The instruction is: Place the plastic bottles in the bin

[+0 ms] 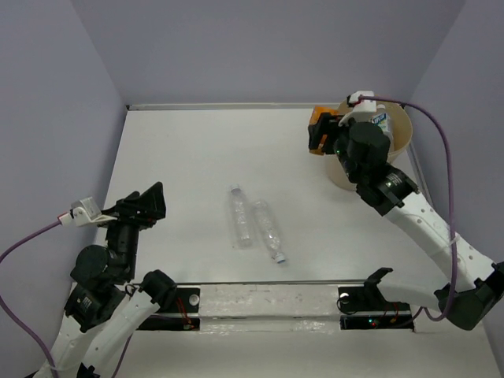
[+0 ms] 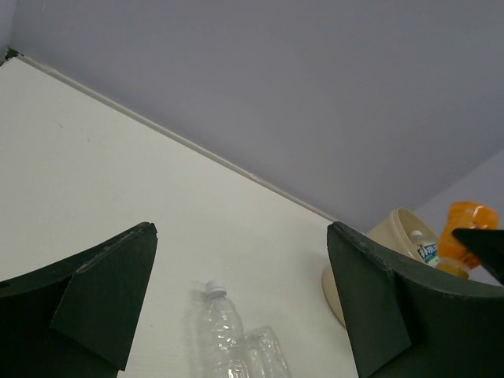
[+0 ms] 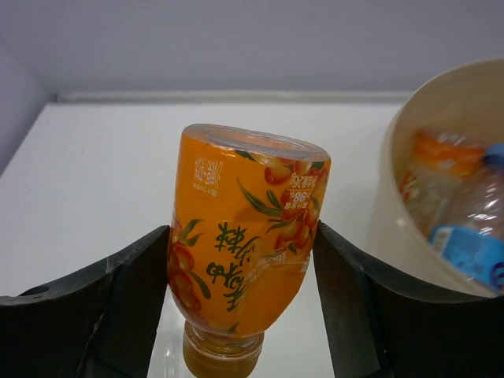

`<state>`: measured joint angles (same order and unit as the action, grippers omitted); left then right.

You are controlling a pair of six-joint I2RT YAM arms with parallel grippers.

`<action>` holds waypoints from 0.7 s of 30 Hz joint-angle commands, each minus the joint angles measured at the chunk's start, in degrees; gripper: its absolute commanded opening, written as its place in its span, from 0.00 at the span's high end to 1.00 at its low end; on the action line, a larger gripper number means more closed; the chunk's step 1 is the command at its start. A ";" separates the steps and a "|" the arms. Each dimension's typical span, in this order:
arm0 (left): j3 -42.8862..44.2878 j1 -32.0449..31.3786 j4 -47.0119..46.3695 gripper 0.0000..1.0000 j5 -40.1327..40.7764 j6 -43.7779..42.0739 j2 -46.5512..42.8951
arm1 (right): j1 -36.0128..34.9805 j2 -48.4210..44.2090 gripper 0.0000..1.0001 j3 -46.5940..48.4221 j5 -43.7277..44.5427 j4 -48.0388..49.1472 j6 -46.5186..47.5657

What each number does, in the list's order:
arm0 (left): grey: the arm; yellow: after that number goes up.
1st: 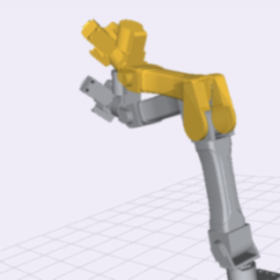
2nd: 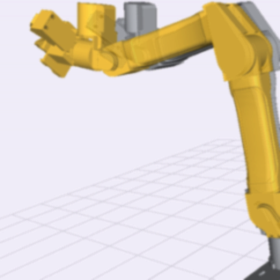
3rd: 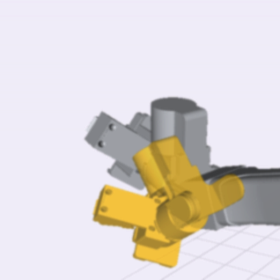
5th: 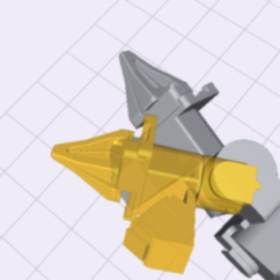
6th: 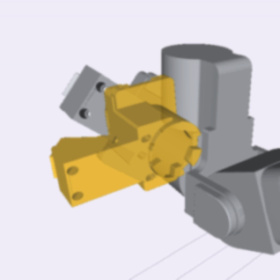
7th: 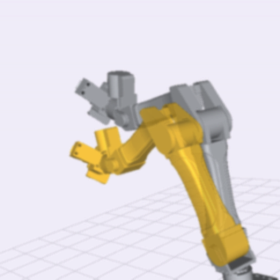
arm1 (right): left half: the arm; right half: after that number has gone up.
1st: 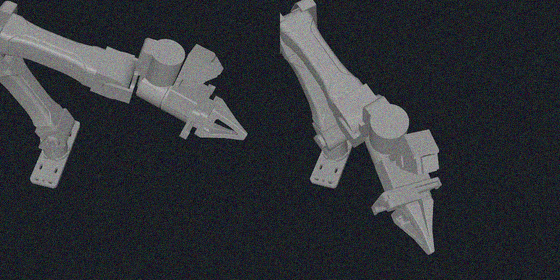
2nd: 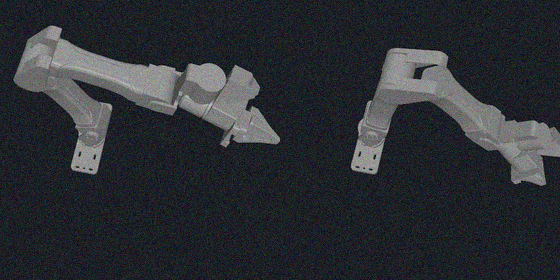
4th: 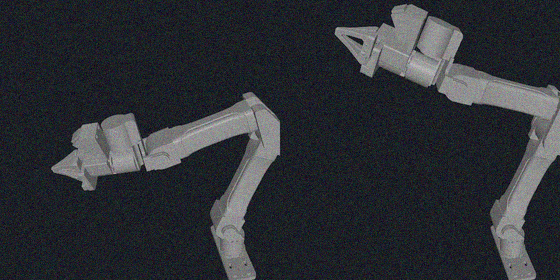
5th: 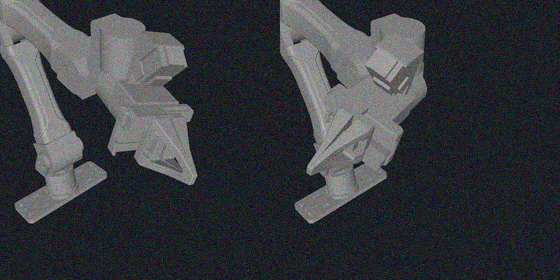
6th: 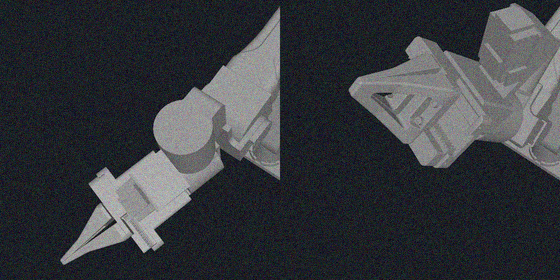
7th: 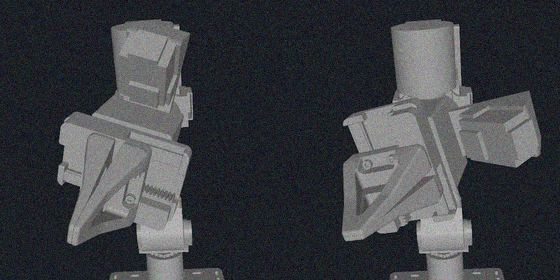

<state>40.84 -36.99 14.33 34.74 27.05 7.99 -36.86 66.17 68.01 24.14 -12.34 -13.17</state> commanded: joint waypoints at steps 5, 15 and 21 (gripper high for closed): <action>-0.23 0.34 -3.08 0.01 -1.43 -1.21 -1.48 | 19.08 8.16 0.52 12.66 5.40 -0.58 5.70; -0.24 0.43 -3.34 0.01 -1.78 -1.30 -2.01 | 26.84 15.65 0.27 15.05 1.97 -1.02 1.66; -0.24 0.43 -3.25 0.01 -1.69 -1.30 -1.84 | 26.84 11.80 0.02 13.65 -2.24 -1.64 -0.36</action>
<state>40.84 -36.99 14.09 33.30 26.92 6.46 -10.20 83.35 81.12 26.04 -15.90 -11.57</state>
